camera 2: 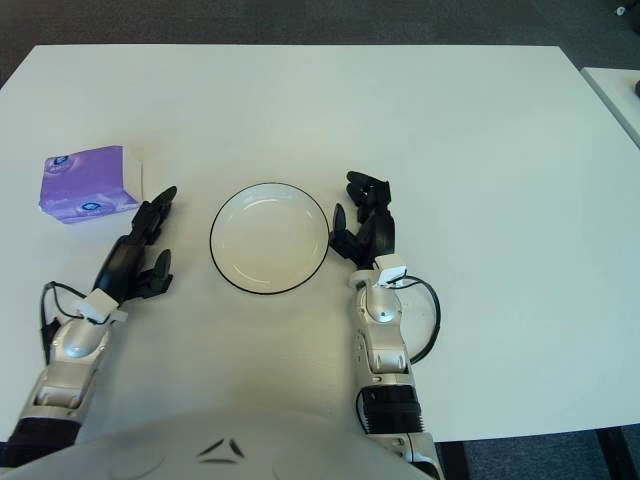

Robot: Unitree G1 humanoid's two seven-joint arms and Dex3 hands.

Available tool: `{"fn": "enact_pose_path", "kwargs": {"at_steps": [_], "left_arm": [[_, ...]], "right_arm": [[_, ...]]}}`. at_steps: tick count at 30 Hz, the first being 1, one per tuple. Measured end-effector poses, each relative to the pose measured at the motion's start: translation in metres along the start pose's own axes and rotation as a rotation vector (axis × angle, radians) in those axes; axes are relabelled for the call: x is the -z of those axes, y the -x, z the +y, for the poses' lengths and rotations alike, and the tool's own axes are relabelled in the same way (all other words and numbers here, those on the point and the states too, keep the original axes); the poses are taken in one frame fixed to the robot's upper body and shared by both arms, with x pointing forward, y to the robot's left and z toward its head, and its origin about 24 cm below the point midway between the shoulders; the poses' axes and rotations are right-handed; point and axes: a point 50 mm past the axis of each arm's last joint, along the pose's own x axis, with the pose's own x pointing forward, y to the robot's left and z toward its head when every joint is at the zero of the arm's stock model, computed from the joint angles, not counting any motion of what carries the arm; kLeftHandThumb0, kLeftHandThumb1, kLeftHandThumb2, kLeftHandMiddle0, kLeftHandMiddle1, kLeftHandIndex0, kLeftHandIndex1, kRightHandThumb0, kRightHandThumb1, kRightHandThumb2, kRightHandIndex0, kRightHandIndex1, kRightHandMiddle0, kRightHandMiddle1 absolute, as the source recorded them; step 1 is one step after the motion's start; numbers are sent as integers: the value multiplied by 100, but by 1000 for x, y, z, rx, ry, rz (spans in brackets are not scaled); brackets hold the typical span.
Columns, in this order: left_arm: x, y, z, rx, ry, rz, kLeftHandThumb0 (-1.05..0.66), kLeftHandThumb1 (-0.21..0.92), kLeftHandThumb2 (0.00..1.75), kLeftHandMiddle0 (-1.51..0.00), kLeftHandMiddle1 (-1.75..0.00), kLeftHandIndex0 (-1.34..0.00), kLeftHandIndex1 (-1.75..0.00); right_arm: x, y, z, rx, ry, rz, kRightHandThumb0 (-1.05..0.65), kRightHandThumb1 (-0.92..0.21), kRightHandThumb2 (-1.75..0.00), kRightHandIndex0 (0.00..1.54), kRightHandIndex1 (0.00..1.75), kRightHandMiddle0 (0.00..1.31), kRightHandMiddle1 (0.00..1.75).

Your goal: Put the tissue paper into the plate.

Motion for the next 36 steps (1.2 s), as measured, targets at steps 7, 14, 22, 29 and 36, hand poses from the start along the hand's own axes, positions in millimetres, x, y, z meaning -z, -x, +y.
{"fn": "enact_pose_path", "kwargs": {"at_steps": [7, 14, 22, 29, 36], "left_arm": [[-23, 2, 16, 54, -150, -50, -85, 92, 89, -12, 0, 0, -15], [-42, -5, 28, 55, -275, -131, -87, 92, 77, -5, 0, 0, -9], [-54, -11, 52, 45, -473, -174, -84, 92, 69, -2, 0, 0, -3], [-68, -13, 76, 54, -676, -186, -84, 92, 69, -2, -1, 0, -1], [-75, -15, 79, 84, -836, -220, -87, 92, 76, -5, -2, -2, -3]], "right_arm": [[2, -7, 3, -7, -3, -8, -50, -72, -84, 27, 77, 0, 117], [4, -13, 6, -16, -4, -16, -49, -73, -84, 27, 76, 0, 117], [6, -17, 8, -21, -6, -23, -49, -73, -83, 27, 76, 0, 116], [7, -21, 10, -27, -7, -25, -50, -73, -82, 27, 76, 0, 116], [8, -24, 11, -29, -7, -27, -50, -73, -82, 27, 76, 0, 116]]}}
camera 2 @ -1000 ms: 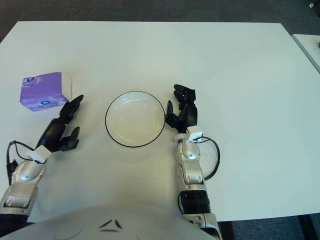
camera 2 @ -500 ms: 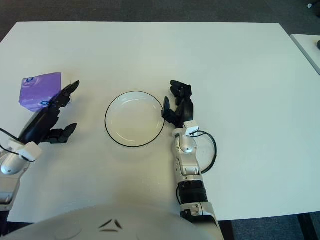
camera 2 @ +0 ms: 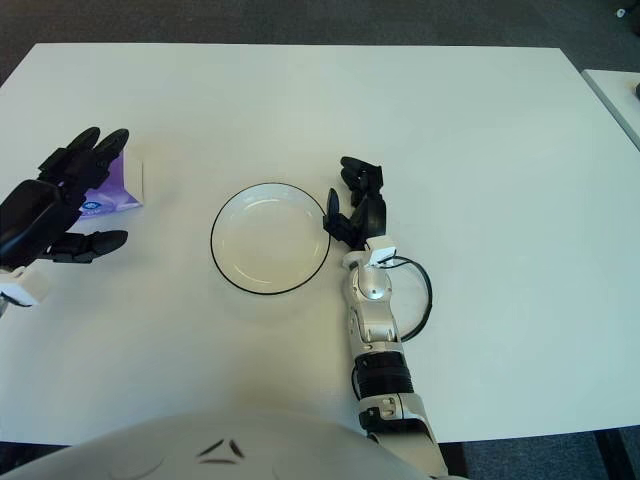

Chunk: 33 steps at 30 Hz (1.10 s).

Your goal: Put the tissue paper into the plate.

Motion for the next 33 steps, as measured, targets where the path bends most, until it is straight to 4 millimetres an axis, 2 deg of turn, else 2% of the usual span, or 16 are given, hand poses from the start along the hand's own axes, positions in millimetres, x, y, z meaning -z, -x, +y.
{"fn": "enact_pose_path", "kwargs": {"at_steps": [12, 17, 24, 28, 33], "left_arm": [[-5, -4, 10, 19, -224, -56, -89, 92, 89, -8, -2, 0, -26], [5, -12, 26, 39, -404, -32, -93, 92, 99, -11, -3, 0, -35], [24, -26, 38, 69, -589, 55, -98, 92, 108, -13, -3, 0, -35], [33, -39, 39, 97, -646, 84, -100, 92, 109, -12, -3, 0, -32], [39, -53, 43, 107, -688, 100, -99, 92, 100, -12, -2, 0, -32]], "right_arm": [[1, -6, 2, 3, 0, 4, -52, -71, -82, 29, 78, 0, 117], [2, -9, 3, 3, 1, 6, -52, -71, -82, 29, 78, 0, 118], [2, -13, 5, -9, 1, 3, -51, -72, -82, 28, 78, 0, 116], [2, -13, 5, -15, 0, 0, -51, -73, -82, 28, 78, 0, 116], [2, -14, 6, -21, 0, 0, -52, -75, -80, 26, 77, 0, 114]]}}
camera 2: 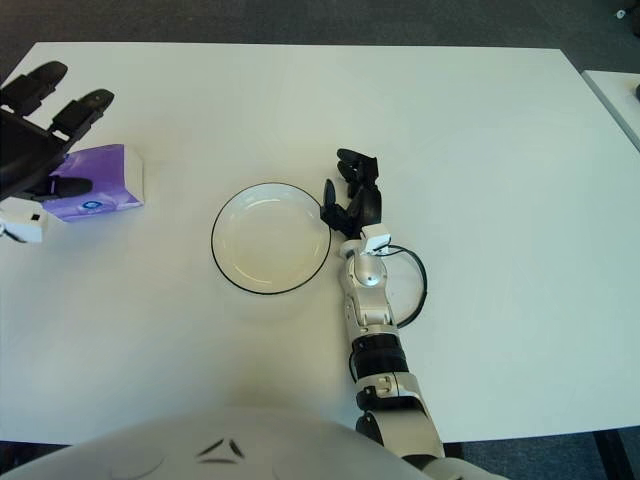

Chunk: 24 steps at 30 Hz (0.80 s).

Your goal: Put the tissue paper into the plate.

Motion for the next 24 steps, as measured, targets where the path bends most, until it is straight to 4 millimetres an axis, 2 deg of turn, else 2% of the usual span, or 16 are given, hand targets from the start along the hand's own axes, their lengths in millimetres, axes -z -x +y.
{"fn": "enact_pose_path", "kwargs": {"at_steps": [7, 13, 17, 24], "left_arm": [[3, -12, -2, 36, -60, 28, -96, 92, 84, -14, -3, 0, -39], [3, -23, -12, 157, -68, 50, -92, 92, 68, -14, -2, 0, -39], [5, -32, -19, 247, -70, 71, -91, 92, 63, -14, -2, 0, -36], [8, -41, -21, 291, -50, 80, -92, 92, 58, -14, -2, 0, -35]], "right_arm": [[0, -1, -1, -8, 0, -2, -54, -77, -77, 25, 74, 0, 113], [0, -1, -2, -7, 0, -1, -53, -77, -75, 27, 74, 0, 113], [0, -1, -2, -8, -1, -2, -52, -76, -77, 28, 76, 0, 115], [-1, -2, -2, -16, -2, -9, -49, -73, -81, 28, 78, 0, 118]]}}
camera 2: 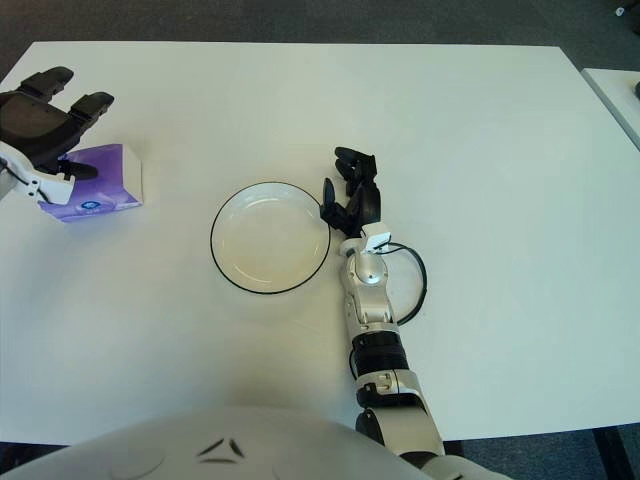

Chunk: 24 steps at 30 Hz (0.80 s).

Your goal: Put the tissue paper into the plate.

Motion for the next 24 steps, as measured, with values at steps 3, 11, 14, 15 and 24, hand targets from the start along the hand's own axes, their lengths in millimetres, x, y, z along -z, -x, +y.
{"fn": "enact_pose_path", "kwargs": {"at_steps": [3, 11, 14, 15, 24], "left_arm": [[0, -2, 0, 16, 19, -4, -94, 92, 57, -15, -2, 0, -34], [0, -8, -10, 140, 74, -26, -99, 92, 56, -17, -3, 0, -38], [-1, -10, -16, 169, 74, -29, -100, 92, 56, -16, -2, 0, -37], [-2, -10, -18, 176, 74, -30, -101, 92, 56, -15, -2, 0, -37], [-1, -16, -20, 159, 63, -25, -102, 92, 59, -12, 0, 0, -28]], "right_arm": [[0, 0, 0, 1, -1, -1, -49, -73, -82, 29, 79, 0, 118], [1, 0, -1, 1, -4, 0, -47, -71, -85, 29, 80, 0, 120], [1, 0, -1, 1, -5, -1, -47, -70, -86, 29, 81, 0, 121], [1, 0, -1, 1, -5, -2, -47, -70, -86, 29, 81, 0, 121], [1, 0, -2, 3, -14, -3, -46, -70, -87, 28, 81, 0, 121]]}}
